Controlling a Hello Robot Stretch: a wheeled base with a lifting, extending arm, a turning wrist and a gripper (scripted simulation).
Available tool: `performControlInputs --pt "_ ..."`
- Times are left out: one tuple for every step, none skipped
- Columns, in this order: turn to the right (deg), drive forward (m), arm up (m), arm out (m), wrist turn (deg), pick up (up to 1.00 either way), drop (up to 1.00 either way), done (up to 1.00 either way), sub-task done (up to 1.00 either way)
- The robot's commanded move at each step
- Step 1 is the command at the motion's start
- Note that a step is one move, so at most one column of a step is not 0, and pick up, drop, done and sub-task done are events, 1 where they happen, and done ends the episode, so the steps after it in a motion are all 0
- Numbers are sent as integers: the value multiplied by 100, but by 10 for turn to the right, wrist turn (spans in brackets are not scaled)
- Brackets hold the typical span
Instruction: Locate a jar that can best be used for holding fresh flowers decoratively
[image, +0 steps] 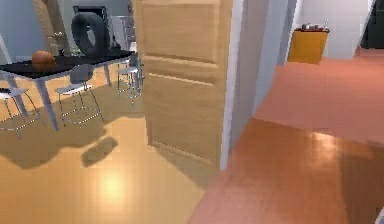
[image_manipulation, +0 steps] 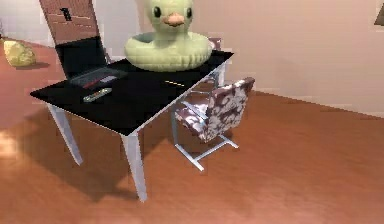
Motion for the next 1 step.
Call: performControlInputs --pt "240 0 0 0 0 0 0 0 0"
